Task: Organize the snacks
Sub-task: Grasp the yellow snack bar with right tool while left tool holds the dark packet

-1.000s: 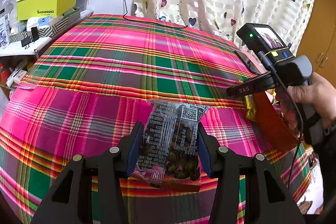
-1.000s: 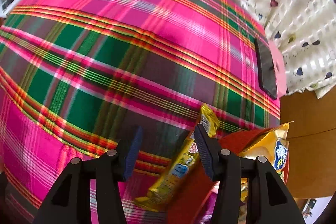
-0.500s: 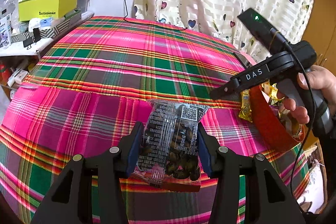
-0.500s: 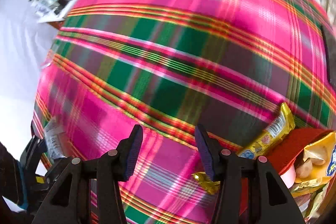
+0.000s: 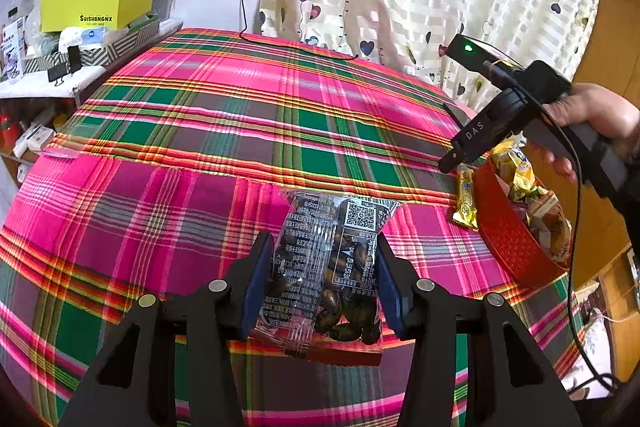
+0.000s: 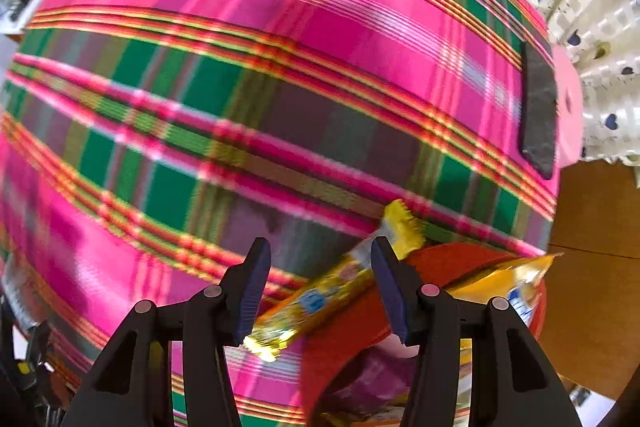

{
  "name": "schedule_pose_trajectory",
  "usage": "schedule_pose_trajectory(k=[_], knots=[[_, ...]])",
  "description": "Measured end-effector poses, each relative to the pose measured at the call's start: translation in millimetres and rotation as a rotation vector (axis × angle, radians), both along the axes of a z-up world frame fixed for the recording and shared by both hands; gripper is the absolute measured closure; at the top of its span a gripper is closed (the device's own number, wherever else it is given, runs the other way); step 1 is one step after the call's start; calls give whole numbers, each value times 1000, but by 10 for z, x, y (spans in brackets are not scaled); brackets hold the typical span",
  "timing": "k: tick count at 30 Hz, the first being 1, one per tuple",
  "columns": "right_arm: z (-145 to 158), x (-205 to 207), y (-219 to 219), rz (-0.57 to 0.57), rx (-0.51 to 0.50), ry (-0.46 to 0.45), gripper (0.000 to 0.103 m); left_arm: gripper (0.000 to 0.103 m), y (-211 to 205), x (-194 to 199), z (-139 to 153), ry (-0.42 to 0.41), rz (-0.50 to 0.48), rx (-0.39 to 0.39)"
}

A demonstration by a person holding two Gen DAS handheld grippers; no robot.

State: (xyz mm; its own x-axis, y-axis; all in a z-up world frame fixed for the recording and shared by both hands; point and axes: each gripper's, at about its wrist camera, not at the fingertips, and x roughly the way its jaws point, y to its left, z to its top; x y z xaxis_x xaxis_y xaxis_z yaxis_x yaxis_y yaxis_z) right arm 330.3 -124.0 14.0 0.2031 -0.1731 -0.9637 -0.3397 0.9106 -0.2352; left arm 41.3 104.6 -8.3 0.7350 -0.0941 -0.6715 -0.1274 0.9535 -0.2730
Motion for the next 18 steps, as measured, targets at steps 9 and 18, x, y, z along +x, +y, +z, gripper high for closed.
schedule_pose_trajectory(k=[9,18], knots=[[-236,366,-192,-74,-56,161,49,53,48,-14,-23,3,4,-12],[-270,135,94,76,172,316,46,53,22,35,-41,14,-1,-10]])
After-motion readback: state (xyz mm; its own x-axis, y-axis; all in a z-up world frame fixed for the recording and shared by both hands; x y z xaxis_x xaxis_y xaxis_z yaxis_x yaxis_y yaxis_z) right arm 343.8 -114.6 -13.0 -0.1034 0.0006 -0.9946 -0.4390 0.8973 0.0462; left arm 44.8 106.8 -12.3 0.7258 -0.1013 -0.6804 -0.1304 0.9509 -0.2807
